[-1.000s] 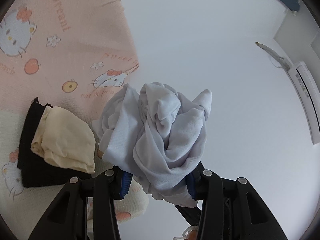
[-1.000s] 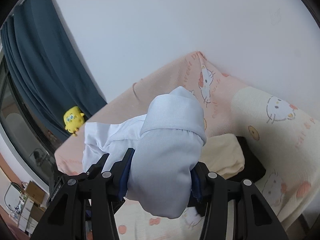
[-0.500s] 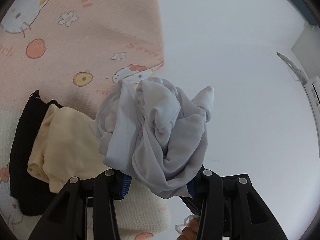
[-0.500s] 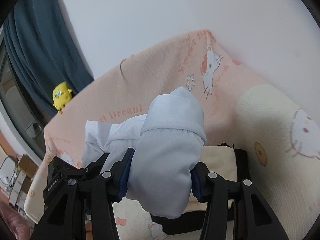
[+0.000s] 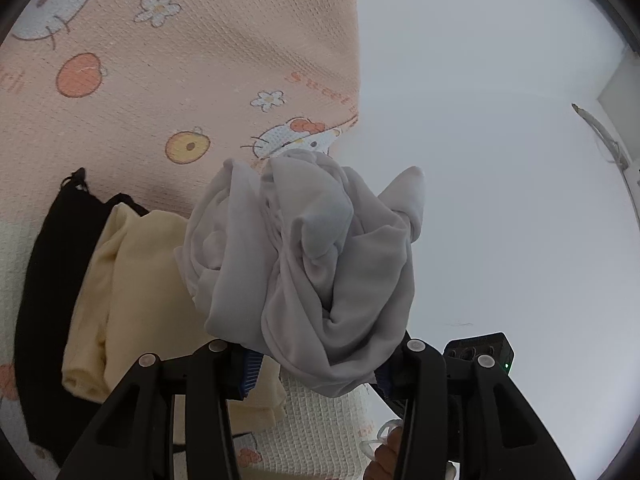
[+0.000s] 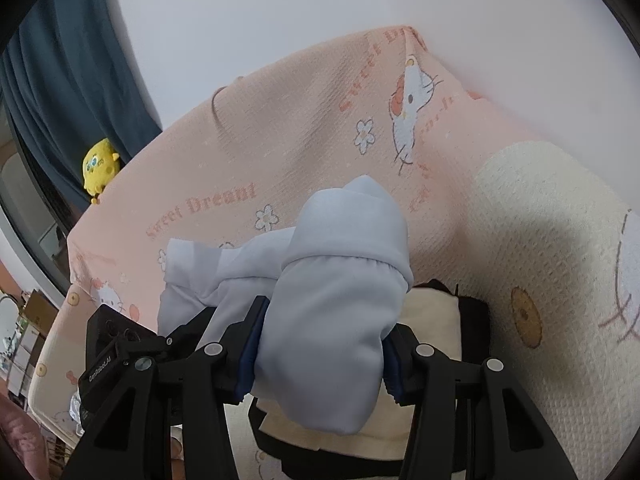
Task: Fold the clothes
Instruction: 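Lower the white shirt bundle onto the black and cream clothes stack with both grippers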
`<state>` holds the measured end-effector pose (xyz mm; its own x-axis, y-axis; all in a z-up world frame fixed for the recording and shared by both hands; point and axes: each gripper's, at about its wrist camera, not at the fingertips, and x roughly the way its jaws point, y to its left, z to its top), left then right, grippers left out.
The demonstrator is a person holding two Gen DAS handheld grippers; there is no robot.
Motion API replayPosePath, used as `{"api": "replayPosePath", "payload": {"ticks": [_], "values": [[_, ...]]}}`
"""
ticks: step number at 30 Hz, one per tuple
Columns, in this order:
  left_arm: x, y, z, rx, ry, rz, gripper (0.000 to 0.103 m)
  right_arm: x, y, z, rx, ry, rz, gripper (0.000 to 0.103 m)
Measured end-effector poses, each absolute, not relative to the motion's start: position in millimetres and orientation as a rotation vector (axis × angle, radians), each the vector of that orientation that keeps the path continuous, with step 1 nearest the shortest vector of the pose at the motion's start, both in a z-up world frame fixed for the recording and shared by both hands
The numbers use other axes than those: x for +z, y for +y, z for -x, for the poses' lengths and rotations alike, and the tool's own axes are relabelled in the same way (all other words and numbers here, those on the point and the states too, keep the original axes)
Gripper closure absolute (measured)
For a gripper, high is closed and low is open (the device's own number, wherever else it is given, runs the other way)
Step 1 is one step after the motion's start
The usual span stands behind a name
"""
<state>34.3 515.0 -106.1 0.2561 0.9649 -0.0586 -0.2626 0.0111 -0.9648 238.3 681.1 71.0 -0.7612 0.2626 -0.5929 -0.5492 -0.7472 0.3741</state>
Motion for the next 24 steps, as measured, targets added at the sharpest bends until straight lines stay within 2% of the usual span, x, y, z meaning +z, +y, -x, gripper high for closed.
{"api": "replayPosePath", "payload": {"ticks": [3,8,10,12,14,15,16,18,21,22,24], "values": [[-121.6,523.3,-32.3,1.140,-0.799,1.179,0.062,62.2,691.0,-235.1,2.457,0.756,0.753,0.053],[-145.4,521.2,-37.2,1.160,-0.741,1.206,0.063,25.1,703.3,-237.9,2.398,0.871,0.830,0.052],[-144.2,518.7,-40.3,1.164,-0.713,1.199,0.062,14.9,704.4,-245.2,2.402,0.915,0.810,0.048],[-138.3,518.1,-43.1,1.181,-0.663,1.205,0.060,8.6,704.8,-252.8,2.396,0.951,0.787,0.047],[-126.3,517.4,-46.4,1.233,-0.588,1.215,0.047,5.3,704.9,-259.2,2.391,0.963,0.775,0.047],[-118.5,516.7,-48.4,1.264,-0.538,1.213,0.038,4.2,705.2,-261.1,2.390,0.965,0.773,0.047],[-105.4,514.8,-51.8,1.312,-0.446,1.191,0.034,3.6,705.0,-261.5,2.387,0.959,0.775,0.047],[-83.6,510.1,-59.5,1.432,-0.253,1.131,0.034,3.8,702.8,-261.2,2.383,0.938,0.783,0.047],[-53.3,507.2,-73.9,1.665,0.056,0.942,0.027,3.8,702.0,-260.7,2.366,0.921,0.806,0.047],[-45.1,505.9,-76.5,1.724,0.125,0.875,0.027,3.5,701.8,-260.2,2.362,0.918,0.811,0.047],[-34.8,504.5,-71.4,1.718,0.141,0.819,0.027,3.2,699.8,-260.0,2.358,0.911,0.819,0.047]]}}
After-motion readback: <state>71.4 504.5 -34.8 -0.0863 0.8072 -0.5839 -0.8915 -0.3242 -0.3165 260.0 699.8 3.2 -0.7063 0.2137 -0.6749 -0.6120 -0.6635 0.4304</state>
